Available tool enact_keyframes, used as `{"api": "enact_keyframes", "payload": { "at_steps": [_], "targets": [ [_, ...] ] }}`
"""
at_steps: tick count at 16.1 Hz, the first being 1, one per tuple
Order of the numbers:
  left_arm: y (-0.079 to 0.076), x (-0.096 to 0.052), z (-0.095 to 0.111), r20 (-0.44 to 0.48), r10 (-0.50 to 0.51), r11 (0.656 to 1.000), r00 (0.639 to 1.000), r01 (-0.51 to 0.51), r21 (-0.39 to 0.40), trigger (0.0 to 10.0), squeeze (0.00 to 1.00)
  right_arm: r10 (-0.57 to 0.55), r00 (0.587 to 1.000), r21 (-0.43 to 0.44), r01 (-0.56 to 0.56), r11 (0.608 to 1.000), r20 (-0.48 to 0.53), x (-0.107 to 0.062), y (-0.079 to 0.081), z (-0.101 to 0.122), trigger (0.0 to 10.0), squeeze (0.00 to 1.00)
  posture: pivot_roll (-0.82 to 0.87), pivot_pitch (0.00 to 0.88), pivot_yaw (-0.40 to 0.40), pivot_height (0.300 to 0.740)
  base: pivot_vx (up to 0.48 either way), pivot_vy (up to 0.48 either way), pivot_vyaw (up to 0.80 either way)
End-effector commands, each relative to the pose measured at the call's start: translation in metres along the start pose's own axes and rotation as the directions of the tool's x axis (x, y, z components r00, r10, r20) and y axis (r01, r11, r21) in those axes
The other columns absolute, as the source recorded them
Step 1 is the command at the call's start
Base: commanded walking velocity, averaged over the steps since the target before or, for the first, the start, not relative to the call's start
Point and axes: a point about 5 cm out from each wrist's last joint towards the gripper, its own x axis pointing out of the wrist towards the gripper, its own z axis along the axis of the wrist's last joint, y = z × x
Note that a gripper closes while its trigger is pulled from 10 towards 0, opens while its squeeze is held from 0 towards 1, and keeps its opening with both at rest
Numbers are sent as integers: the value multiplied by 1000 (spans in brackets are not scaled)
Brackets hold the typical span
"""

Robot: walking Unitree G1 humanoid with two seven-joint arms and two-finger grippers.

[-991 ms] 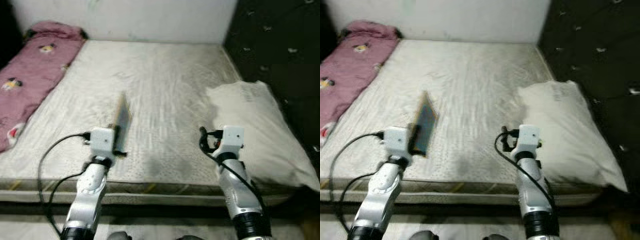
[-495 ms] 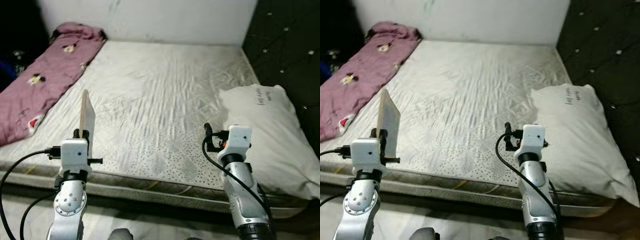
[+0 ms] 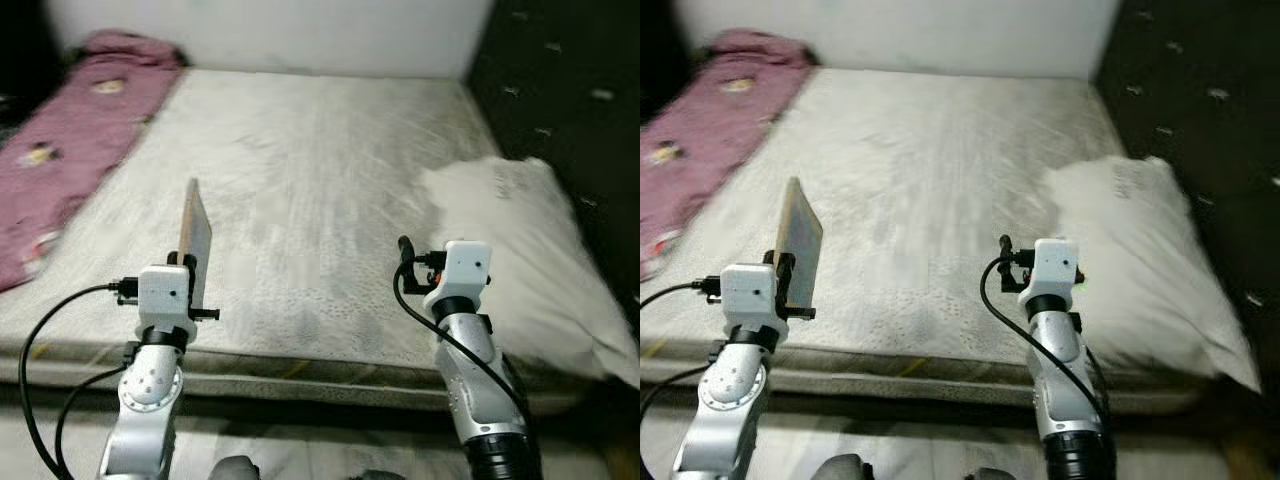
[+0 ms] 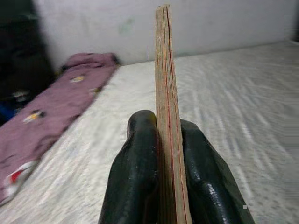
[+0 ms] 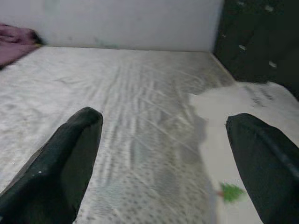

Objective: Clean up the room

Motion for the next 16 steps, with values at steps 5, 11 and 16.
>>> {"api": "enact_keyframes", "payload": {
  "at_steps": [5,11,16],
  "targets": [
    [-8,-2,7,22,-93,996,995,93,8,10000,0,-9,999,59,11,998,-42,-6,7,-8,10000,0,30,0,36,740,0,0,-800],
    [-24,4,11,38,-128,992,991,129,-12,10000,0,-4,999,34,6,999,-47,-9,1,-10,10000,0,-3,0,27,740,0,0,-480],
    [-26,7,13,46,-119,992,992,120,-29,10000,0,-22,996,35,26,999,-87,-8,-6,-18,10000,0,-1,0,11,740,0,-128,0]
  ]
}}
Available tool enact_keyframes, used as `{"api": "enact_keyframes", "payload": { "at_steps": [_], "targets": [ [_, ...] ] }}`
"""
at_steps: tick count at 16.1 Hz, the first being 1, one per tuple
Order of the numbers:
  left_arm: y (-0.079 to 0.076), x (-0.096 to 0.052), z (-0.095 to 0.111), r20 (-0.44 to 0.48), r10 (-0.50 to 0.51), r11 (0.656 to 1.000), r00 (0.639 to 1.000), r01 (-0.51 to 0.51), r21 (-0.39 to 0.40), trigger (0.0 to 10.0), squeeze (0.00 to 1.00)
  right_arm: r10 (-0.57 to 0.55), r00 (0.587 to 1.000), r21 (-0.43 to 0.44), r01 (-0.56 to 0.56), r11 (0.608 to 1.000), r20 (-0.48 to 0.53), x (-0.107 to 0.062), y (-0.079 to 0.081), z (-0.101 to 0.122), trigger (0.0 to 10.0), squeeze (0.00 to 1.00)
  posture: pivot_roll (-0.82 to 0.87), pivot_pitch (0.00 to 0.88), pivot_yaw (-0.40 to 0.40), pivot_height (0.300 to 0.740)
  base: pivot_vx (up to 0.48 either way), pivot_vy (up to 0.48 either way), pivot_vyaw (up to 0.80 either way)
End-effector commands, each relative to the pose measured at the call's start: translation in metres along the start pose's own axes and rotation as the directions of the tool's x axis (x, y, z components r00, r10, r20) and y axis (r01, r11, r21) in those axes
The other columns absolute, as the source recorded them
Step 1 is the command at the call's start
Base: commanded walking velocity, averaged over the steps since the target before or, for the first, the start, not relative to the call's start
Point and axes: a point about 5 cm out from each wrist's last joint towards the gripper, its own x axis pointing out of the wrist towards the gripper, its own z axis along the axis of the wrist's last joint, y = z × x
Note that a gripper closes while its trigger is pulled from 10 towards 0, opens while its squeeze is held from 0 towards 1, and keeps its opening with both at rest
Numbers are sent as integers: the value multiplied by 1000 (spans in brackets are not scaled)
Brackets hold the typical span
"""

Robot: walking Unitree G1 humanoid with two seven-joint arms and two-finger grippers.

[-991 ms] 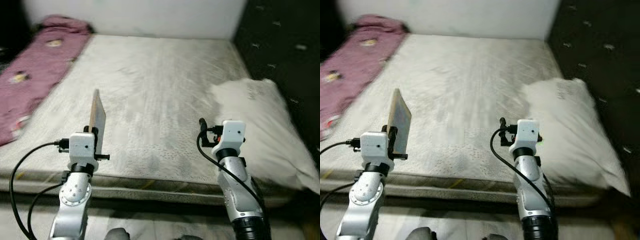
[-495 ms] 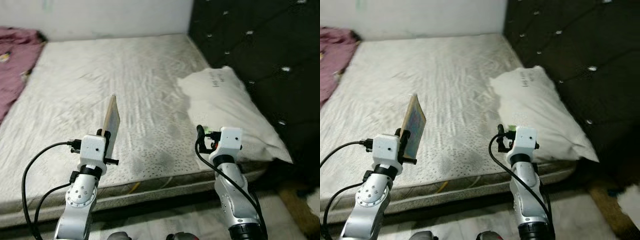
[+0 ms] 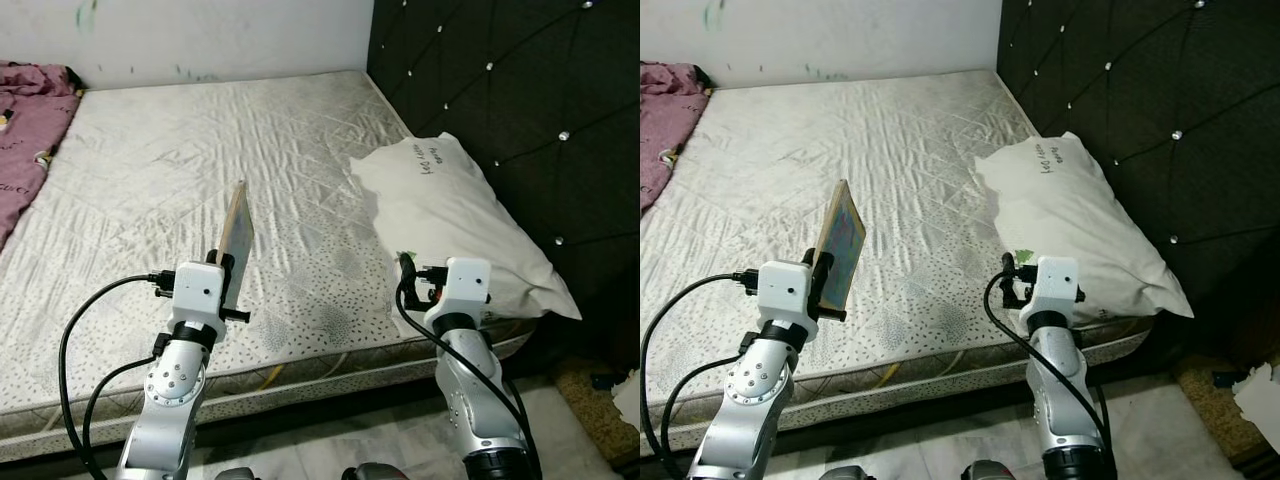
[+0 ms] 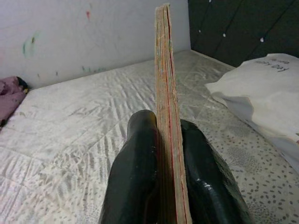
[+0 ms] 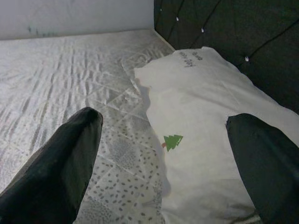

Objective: Clean up the room

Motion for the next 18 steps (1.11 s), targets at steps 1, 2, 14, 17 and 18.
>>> {"api": "enact_keyframes", "payload": {
  "at_steps": [1,2,14,17,18],
  "targets": [
    [1,4,8,39,13,1000,999,-13,-2,10000,0,-2,1000,12,2,1000,-9,2,-2,1,10000,0,1,0,8,740,0,-360,0],
    [0,5,8,41,14,1000,999,-14,-4,10000,0,5,1000,15,-5,1000,-11,4,0,1,10000,0,9,0,5,740,0,-360,0],
    [2,6,8,42,43,998,998,-41,-44,10000,0,33,999,19,-32,999,-20,8,4,1,10000,0,14,0,-6,740,0,-323,0],
    [1,7,9,45,42,998,998,-40,-47,10000,0,35,999,18,-34,999,-18,9,4,1,10000,0,14,0,-6,740,0,0,0],
    [1,8,9,47,42,998,998,-40,-48,10000,0,41,999,12,-41,999,-15,9,4,1,10000,0,15,0,-7,740,0,0,0]
  ]
}}
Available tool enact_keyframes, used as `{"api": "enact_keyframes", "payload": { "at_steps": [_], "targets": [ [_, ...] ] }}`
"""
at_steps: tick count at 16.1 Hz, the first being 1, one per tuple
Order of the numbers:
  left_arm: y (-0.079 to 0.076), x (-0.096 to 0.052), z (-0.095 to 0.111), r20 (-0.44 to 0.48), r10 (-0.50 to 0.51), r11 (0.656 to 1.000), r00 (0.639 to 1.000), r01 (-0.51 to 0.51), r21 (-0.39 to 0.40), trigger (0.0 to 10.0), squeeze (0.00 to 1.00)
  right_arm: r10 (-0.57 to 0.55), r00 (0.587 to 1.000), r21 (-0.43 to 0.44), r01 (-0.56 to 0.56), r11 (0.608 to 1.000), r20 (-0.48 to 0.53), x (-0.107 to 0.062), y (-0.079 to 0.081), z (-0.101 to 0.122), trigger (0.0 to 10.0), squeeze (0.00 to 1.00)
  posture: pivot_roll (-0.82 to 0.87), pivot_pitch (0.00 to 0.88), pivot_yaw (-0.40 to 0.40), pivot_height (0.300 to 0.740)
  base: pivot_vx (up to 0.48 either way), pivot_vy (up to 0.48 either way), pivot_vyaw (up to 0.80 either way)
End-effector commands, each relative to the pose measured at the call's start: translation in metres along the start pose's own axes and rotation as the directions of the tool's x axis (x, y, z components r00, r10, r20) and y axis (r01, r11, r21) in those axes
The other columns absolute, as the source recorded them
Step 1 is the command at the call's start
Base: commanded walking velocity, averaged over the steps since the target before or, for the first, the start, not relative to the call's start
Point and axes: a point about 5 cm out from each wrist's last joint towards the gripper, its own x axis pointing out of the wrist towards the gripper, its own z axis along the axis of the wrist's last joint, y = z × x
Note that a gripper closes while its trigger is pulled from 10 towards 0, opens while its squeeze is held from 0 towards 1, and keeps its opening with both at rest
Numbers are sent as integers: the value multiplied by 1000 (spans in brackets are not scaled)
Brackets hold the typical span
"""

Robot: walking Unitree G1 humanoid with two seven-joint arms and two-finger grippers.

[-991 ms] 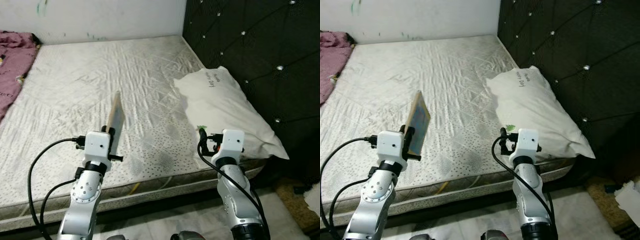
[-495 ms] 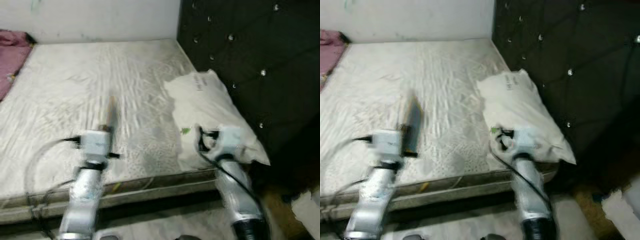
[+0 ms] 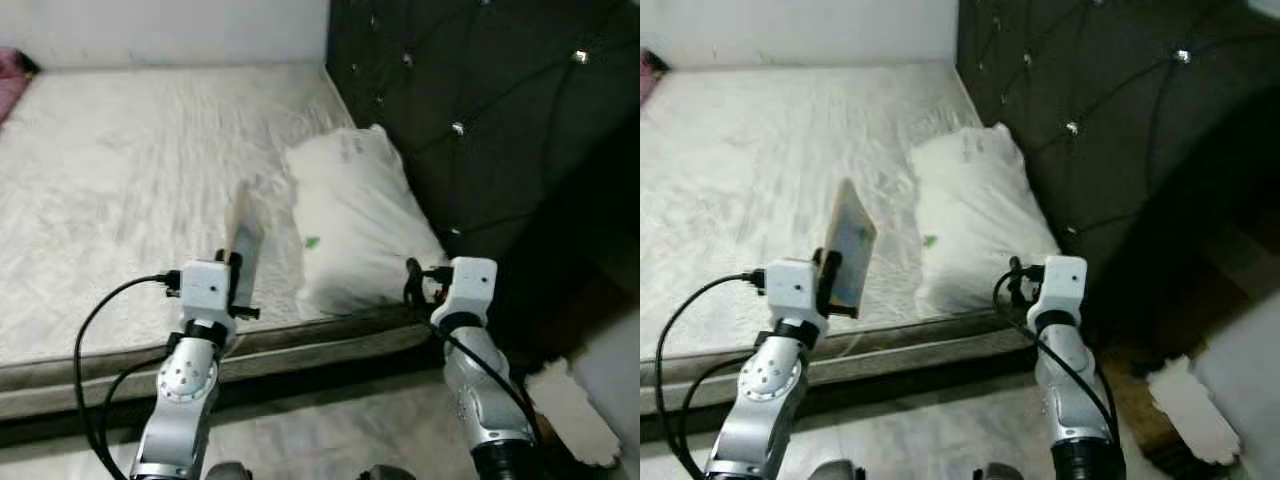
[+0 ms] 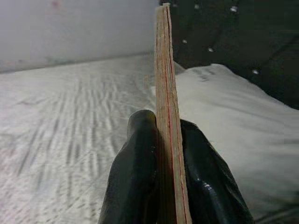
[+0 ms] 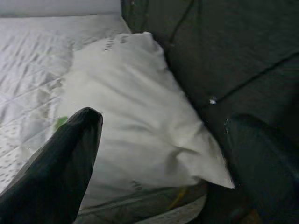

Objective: Clean up the room

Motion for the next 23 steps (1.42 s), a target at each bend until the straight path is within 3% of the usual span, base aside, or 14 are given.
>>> {"api": "enact_keyframes", "payload": {
  "at_steps": [1,6,23],
  "targets": [
    [11,3,9,45,36,999,998,-37,19,10000,0,46,999,-5,-46,999,27,3,11,7,10000,0,16,0,-8,740,0,0,0],
    [11,4,9,51,27,1000,998,-27,10,10000,0,45,999,0,-45,999,27,4,12,7,10000,0,16,0,-7,740,0,0,426],
    [10,5,9,53,21,1000,998,-21,-2,10000,0,49,999,0,-49,999,23,6,11,6,10000,0,15,0,-11,740,310,0,0]
  ]
}}
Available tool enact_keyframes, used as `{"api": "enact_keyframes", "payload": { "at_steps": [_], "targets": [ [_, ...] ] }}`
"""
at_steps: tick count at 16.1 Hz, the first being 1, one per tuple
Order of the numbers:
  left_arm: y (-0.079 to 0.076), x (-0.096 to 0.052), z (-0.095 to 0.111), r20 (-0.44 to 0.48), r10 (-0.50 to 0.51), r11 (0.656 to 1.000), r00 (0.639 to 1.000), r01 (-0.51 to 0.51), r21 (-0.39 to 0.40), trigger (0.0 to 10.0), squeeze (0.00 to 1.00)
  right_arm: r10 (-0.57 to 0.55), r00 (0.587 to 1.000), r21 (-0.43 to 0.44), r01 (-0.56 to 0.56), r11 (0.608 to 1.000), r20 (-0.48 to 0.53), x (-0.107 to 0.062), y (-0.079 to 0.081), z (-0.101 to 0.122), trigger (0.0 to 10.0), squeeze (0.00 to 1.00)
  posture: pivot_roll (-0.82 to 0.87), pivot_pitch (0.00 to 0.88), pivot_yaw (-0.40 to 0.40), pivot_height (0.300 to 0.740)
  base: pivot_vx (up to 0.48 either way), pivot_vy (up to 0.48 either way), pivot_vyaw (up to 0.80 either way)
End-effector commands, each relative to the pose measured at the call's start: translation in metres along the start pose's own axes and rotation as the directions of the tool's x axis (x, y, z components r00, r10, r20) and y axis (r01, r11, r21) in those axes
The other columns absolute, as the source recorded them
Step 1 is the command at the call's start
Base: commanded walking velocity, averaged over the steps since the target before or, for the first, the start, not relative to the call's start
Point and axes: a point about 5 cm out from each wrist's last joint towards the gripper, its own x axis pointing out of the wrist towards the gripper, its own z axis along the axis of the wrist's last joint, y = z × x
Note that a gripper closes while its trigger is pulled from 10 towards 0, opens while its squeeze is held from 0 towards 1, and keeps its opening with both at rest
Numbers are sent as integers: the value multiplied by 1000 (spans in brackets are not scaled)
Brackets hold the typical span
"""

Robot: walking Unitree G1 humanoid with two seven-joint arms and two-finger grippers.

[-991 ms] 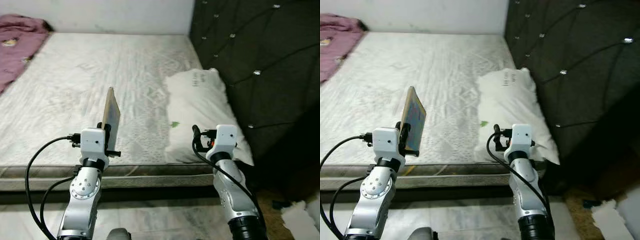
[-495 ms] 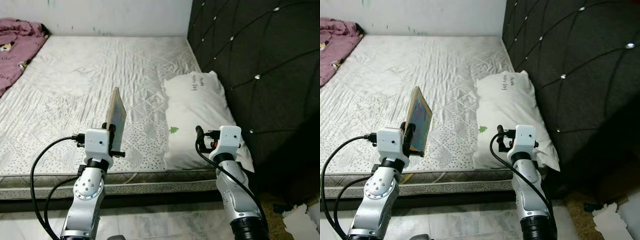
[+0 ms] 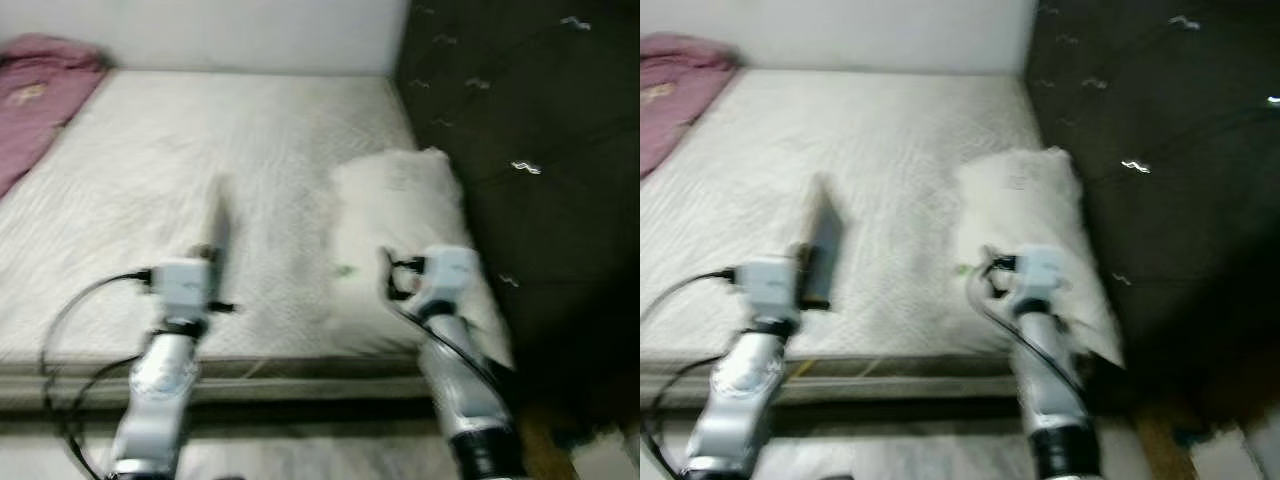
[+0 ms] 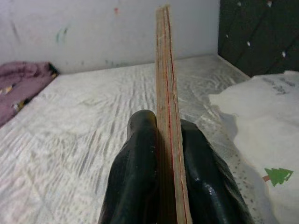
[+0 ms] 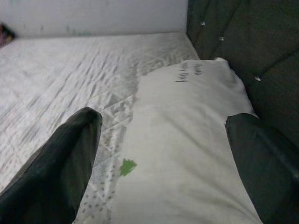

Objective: Clean up the room

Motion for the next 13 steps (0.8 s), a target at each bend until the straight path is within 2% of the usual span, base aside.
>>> {"api": "enact_keyframes", "payload": {
  "at_steps": [1,9,13],
  "targets": [
    [-17,4,11,54,-58,998,997,59,-22,10000,0,-56,998,-18,56,998,-17,-4,-20,-4,10000,0,15,0,-11,740,334,0,0],
    [-17,4,11,54,-58,998,997,59,-22,10000,0,-56,998,-18,56,998,-17,-4,-20,-4,10000,0,15,0,-11,740,334,0,0],
    [-20,6,6,22,-47,997,999,48,-52,10000,0,-49,999,-16,48,999,-16,-4,-20,-5,10000,0,7,0,-12,740,0,0,0]
  ]
}}
